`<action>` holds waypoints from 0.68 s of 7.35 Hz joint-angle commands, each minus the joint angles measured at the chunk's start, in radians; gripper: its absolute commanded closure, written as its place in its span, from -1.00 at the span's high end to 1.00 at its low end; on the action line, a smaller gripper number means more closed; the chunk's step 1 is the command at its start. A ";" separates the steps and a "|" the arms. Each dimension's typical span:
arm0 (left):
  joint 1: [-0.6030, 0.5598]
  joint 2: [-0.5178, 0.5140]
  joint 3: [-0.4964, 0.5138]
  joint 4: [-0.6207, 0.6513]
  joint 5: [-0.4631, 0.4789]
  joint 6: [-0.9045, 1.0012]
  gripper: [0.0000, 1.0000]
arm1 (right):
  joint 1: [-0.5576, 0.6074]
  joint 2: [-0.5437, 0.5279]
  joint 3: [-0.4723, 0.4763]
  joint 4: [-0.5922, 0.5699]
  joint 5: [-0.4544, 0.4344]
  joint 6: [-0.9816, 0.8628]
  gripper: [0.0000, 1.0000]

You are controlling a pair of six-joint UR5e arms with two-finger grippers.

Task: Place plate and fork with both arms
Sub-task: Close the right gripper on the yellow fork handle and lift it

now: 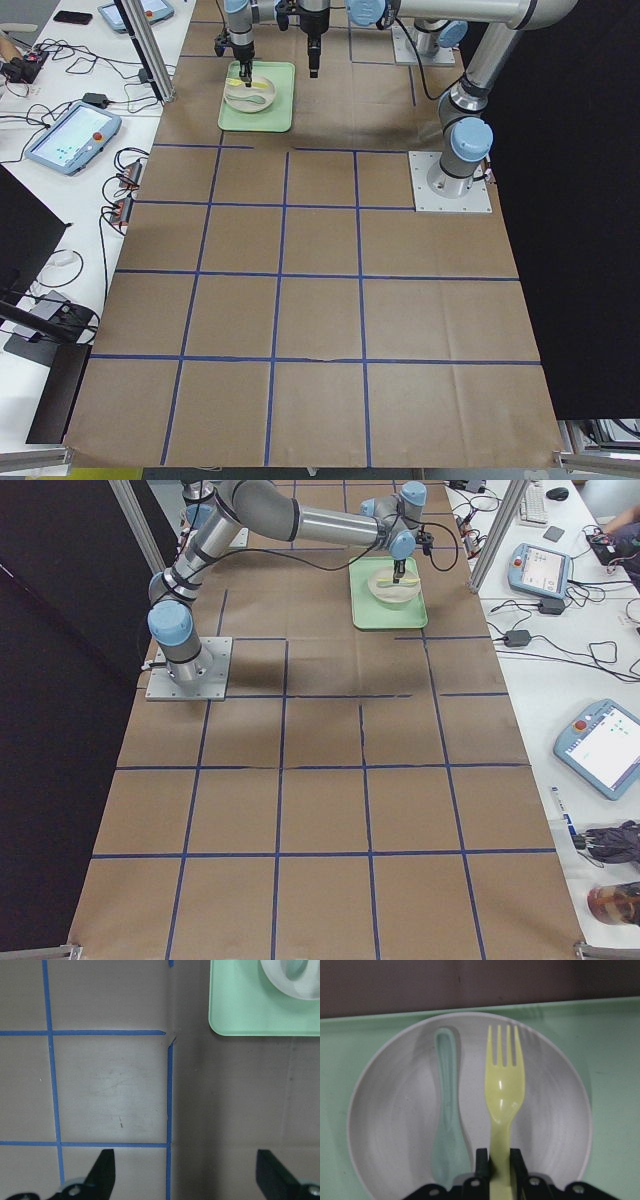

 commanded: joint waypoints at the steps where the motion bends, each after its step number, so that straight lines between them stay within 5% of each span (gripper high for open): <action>1: 0.002 0.004 0.000 -0.005 0.000 0.000 1.00 | -0.027 -0.051 0.031 0.059 -0.003 -0.017 -0.97; 5: 0.004 0.004 -0.002 -0.005 0.000 0.000 1.00 | -0.133 -0.090 0.155 0.040 -0.013 -0.145 -0.99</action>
